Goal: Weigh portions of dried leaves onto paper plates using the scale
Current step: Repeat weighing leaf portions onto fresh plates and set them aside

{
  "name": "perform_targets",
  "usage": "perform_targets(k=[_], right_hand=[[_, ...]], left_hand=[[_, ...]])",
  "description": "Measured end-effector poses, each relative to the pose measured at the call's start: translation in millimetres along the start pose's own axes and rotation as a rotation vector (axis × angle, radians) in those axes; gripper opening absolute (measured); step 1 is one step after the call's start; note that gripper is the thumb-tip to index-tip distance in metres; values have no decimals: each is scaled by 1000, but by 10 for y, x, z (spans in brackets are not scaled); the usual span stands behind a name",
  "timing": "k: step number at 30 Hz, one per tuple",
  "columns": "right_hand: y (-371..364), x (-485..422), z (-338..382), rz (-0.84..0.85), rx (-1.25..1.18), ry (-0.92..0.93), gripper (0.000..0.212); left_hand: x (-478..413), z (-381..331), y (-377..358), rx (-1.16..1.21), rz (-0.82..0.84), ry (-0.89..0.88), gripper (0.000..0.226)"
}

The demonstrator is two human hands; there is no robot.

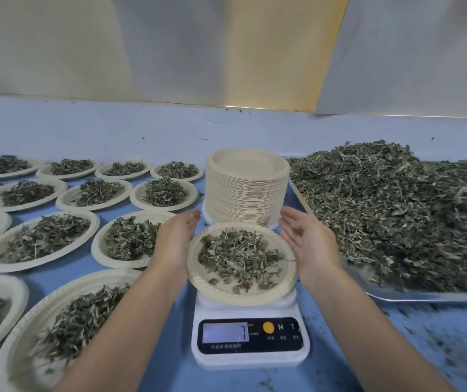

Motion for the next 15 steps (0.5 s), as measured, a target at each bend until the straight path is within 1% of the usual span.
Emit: perform_targets(k=[2, 5, 8, 11, 15], right_hand=[[-7, 9, -11, 2, -22, -8, 36], [-27, 17, -10, 6, -107, -29, 34], [-70, 43, 27, 27, -195, -43, 33], [-164, 66, 81, 20, -159, -14, 34], [-424, 74, 150, 24, -173, -5, 33]], left_hand=[[6, 3, 9, 9, -7, 1, 38], [14, -17, 38, 45, -28, -1, 33], [17, -56, 74, 125, -24, 63, 27], [32, -131, 108, 166, 43, 114, 31], [43, -311, 260, 182, 46, 107, 33]])
Point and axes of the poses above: each hand's wrist, its own x-axis away from the middle knuckle, its own y-axis out of the back of the hand, z = x × y, the point moved 4 cm from there along -x, towards the middle knuckle, and after that the axes turned 3 degrees about z, right-handed, at the moved point
